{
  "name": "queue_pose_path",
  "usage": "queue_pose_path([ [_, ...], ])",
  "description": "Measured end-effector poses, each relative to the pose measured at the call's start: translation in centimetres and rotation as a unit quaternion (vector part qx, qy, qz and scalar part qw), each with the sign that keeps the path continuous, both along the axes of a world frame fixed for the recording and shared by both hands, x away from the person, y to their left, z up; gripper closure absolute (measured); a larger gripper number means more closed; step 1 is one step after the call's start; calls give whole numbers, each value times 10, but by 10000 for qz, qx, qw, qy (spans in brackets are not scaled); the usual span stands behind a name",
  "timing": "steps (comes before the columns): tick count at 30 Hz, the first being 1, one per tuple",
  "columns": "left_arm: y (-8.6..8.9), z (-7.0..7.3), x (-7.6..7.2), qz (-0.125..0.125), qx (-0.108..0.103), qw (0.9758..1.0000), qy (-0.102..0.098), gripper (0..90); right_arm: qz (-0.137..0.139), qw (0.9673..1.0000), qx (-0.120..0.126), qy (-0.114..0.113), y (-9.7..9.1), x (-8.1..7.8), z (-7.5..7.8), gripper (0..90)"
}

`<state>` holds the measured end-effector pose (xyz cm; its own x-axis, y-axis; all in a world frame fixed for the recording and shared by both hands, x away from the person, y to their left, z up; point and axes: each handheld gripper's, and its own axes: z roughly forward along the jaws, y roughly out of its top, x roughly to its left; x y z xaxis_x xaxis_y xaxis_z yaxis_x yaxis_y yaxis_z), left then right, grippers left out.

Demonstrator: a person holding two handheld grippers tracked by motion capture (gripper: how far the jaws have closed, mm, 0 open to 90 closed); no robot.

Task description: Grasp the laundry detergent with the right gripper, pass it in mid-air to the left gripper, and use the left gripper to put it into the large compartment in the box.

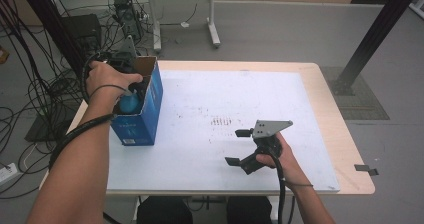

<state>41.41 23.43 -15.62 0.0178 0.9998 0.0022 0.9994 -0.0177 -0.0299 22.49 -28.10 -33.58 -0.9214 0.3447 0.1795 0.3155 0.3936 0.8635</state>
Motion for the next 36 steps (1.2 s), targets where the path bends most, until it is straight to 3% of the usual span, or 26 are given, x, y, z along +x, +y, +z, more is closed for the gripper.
queue_pose_path([
  [6, -3, 8, 0, -40, 60, 10000, 1, 293, 10, 10000, 7, -11, 1, 0, 1, 41],
  [21, -7, 38, -7, -216, 84, 9994, -273, 121, -7, 10000, -6, 18, 1, 1, 1, 42],
  [26, -7, 50, -12, -330, -155, 9985, -413, 86, -30, 10000, -11, 14, 0, 3, 2, 42],
  [36, -36, 63, -22, -760, -234, 9948, -635, 84, -95, 9999, -96, 35, 0, 6, 8, 42],
])
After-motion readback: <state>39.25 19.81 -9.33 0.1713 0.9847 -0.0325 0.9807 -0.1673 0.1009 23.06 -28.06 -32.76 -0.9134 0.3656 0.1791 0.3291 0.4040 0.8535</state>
